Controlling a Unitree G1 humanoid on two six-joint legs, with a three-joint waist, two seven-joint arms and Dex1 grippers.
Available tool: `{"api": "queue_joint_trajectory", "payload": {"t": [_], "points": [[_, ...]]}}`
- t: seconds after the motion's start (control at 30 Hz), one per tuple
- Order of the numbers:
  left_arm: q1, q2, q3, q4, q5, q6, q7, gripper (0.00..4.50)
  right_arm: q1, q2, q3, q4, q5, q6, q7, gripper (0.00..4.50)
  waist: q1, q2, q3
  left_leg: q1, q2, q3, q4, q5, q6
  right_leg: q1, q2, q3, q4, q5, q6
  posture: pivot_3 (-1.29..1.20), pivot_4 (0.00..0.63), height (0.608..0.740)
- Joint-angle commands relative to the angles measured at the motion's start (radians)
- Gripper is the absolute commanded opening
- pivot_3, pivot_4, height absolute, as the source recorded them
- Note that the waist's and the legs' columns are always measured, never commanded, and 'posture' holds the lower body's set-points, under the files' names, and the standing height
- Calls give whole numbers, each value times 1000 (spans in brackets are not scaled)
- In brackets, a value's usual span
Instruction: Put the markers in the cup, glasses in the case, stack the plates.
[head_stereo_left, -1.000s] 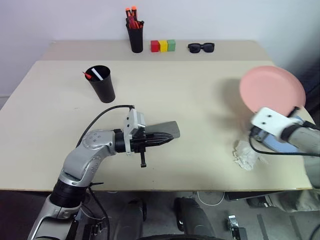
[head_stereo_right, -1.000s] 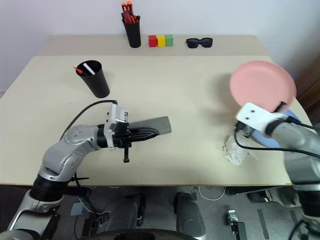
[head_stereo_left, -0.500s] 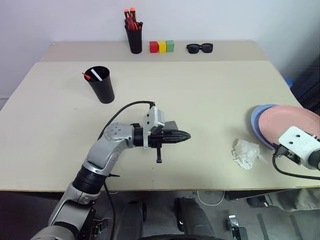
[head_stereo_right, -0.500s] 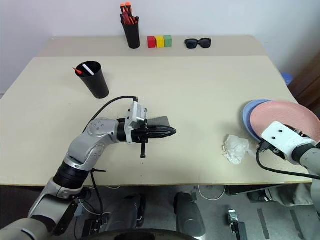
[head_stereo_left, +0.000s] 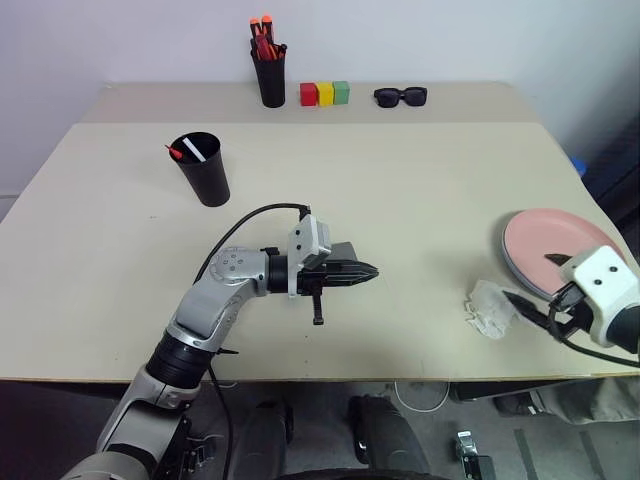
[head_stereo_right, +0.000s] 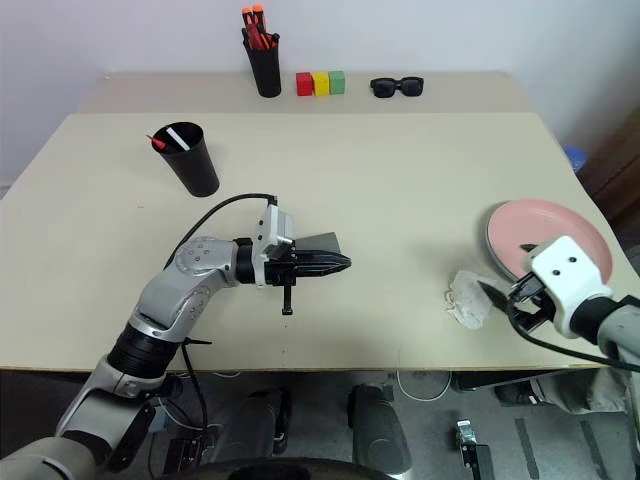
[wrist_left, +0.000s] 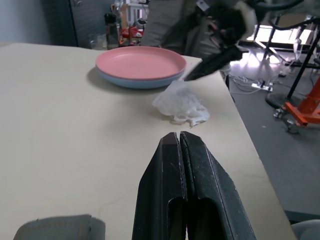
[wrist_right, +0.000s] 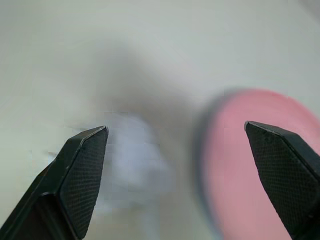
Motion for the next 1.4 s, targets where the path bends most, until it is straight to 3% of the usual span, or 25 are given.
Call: {"api": "queue_joint_trajectory", "payload": {"t": [0.03,0.13,0.23,0.47,0.57,0.7,0.93,1.07,1.17,1.4], "points": [[-1,-5,5,-33,-1,-21,4,0,18,16,80,-35,-18,21,-54,4446,0,0,0,0,0,0,0,0,0,0,0,0,0,0,0,0,150,740],[18,2,3,-55,-3,-16,9,0,22,21,144,-6,-57,28,-104,4446,-1,0,0,0,0,0,0,0,0,0,0,0,0,0,0,0,150,740],[28,6,3,-63,-2,-14,11,0,26,12,167,8,-67,24,-116,3600,0,0,0,0,0,0,0,0,0,0,0,0,0,0,0,0,150,740],[30,5,2,-59,1,-15,15,0,-7,-24,138,34,-80,19,-136,13,-1,0,0,0,0,0,0,0,0,0,0,0,0,0,0,0,150,740],[29,3,2,-55,1,-17,18,0,-27,-44,118,25,-81,16,-139,13,0,0,0,0,0,0,0,0,0,0,0,0,0,0,0,0,150,740],[16,-2,25,-32,-6,-20,32,0,-162,-39,35,51,-30,70,-188,13,-4,0,0,0,0,1,1,0,0,0,0,0,0,0,0,0,150,740],[5,1,52,-9,1,-28,48,0,-291,-101,58,298,-190,76,-356,13,4,0,0,-1,-1,0,1,0,0,0,-1,0,-1,0,0,0,150,740],[13,7,72,-51,-4,-3,92,0,-340,-90,87,365,-192,49,-373,1505,-6,0,0,-1,-1,1,0,-1,1,0,-1,0,-1,0,1,0,150,740],[21,16,105,-84,-17,27,141,0,-378,-102,129,412,-221,27,-394,3046,-10,1,0,0,0,1,0,-1,1,-1,0,1,1,0,1,0,150,740],[49,49,262,-119,-28,95,300,0,-534,-36,173,444,-107,-107,-315,3046,-9,1,0,0,0,1,1,-1,1,-1,0,1,1,1,2,0,150,740]]}}
